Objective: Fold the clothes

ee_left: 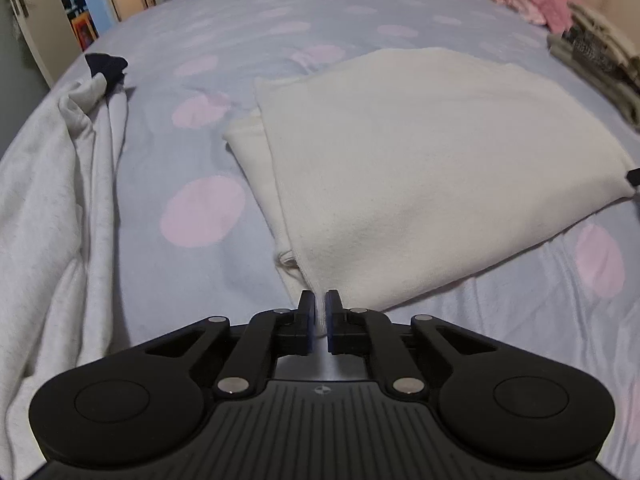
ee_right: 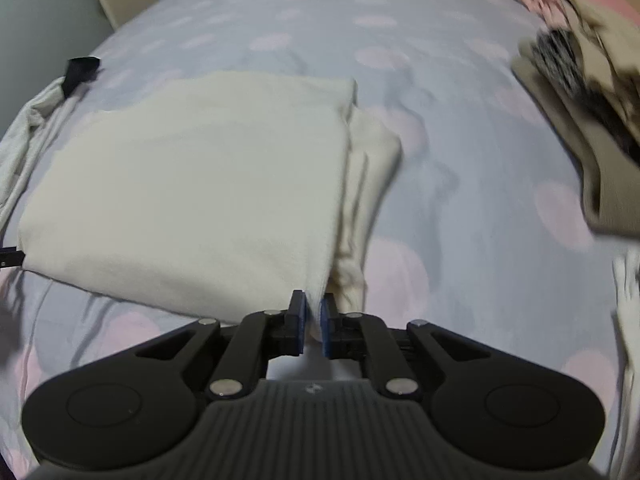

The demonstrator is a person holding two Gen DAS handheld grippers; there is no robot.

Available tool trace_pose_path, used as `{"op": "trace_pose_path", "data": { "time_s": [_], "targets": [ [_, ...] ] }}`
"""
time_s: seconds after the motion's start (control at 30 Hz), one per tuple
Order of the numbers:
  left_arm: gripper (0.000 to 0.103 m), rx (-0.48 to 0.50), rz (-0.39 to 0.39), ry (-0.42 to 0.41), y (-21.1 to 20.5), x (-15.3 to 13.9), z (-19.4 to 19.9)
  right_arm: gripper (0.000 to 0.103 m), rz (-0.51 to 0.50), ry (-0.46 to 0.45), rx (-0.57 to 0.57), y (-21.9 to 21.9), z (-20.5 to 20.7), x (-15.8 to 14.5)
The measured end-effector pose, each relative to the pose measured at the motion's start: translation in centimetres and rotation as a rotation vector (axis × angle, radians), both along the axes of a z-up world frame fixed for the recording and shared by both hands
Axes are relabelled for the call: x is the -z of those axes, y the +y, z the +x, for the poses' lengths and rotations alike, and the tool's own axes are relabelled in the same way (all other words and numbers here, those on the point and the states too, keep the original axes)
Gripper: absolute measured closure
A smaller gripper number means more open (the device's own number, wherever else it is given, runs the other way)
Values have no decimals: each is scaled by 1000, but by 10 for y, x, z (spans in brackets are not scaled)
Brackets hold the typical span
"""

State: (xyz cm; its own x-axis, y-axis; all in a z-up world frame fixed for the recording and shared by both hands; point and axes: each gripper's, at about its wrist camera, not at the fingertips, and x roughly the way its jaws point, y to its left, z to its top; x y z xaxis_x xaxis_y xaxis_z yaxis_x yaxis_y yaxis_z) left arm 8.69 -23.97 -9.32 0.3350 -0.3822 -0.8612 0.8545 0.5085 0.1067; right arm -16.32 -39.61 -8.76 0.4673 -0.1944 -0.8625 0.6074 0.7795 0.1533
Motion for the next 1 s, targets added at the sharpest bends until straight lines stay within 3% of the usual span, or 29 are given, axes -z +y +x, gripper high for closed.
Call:
{"op": "trace_pose_path", "data": {
  "time_s": [0.27,0.43,0.47,0.53,0.6,0.77,1.0],
  "targets": [
    [99,-31,30,15,10,-5,7,93,12,21,28,0,-4,-2],
    [95,-115,60,-52,24,-12,13,77,9,55,111,-10,-26,-7],
    [89,-135,41,-38,27,-14,16,74,29,38,138,-15,-32,-8],
    [72,-181,-46,42,33,-21,23,49,90,-21,207,-26,-43,-13],
    [49,-227,-124,107,35,-25,28,44,146,-88,258,-33,-50,-18],
    [48,-314,-228,269,30,-21,41,36,246,-161,275,-36,-46,-17],
    [48,-413,-236,397,28,10,59,35,296,-139,282,-40,-30,2]
  ]
}}
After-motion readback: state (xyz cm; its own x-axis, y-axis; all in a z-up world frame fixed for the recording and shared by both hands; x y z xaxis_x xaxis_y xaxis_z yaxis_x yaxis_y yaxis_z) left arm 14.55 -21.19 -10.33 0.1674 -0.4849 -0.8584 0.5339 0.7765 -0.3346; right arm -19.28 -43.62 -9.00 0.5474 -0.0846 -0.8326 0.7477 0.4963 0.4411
